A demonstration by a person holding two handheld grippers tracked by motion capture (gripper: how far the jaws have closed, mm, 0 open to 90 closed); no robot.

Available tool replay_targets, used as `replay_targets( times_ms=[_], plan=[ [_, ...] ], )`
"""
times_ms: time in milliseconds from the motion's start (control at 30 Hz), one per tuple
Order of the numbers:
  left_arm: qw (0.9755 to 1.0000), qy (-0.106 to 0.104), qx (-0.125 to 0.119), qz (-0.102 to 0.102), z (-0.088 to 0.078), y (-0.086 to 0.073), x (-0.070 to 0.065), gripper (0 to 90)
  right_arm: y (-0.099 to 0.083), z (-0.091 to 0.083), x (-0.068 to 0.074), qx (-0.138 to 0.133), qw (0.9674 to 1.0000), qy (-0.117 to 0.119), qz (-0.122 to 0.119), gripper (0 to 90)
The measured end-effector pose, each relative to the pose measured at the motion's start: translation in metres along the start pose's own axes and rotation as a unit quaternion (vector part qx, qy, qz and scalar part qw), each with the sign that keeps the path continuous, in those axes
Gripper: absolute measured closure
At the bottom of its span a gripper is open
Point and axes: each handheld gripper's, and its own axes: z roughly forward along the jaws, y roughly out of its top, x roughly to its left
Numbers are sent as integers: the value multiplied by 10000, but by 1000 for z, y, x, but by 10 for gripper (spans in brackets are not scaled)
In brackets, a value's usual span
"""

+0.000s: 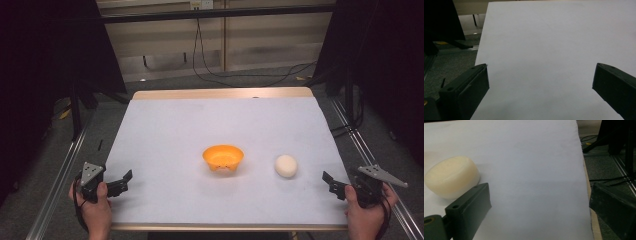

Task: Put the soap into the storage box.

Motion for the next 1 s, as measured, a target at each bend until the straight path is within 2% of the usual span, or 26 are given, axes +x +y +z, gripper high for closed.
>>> replay_targets(
  times_ms=[100,267,333,467,500,567,600,633,667,700,733,800,867,933,1000],
  plan=[
    [10000,28,21,52,0,0,0,5,1,1,1,41,10000,-19,-42,30],
    [10000,-18,2,-61,0,0,2,5,3,0,4,66,9998,-144,-144,59],
    [10000,7,18,-53,0,0,2,4,5,0,5,131,9998,-97,-110,57],
    [10000,-6,36,-47,0,0,1,3,10,0,9,229,9994,-190,-154,76],
    [10000,-5,28,-44,0,0,1,3,13,0,11,261,9994,-170,-152,78],
    [10000,-2,11,-47,0,0,1,4,17,1,15,371,9992,23,-162,96],
    [10000,-2,11,-47,0,0,1,4,17,1,15,371,9992,23,-162,96],
    [10000,-1,11,-44,0,0,1,4,18,1,17,418,9990,76,-171,134],
    [10000,8,1,-59,0,0,1,4,19,3,24,541,9972,-68,-512,168],
    [10000,8,1,-59,0,0,1,3,19,3,24,541,9972,-68,-512,168],
    [10000,8,-10,-78,0,0,1,3,21,7,30,830,9933,-221,-773,191],
    [10000,8,-16,-83,0,0,1,3,21,9,32,872,9927,-224,-801,200],
    [10000,5,-10,-55,0,0,1,3,23,12,35,845,9924,-146,-883,258],
    [10000,6,-13,-56,-1,0,1,3,25,13,36,856,9911,-206,-998,258],
    [10000,20,-20,-57,-1,0,1,3,26,13,36,919,9907,-177,-992,252]
  ],
)
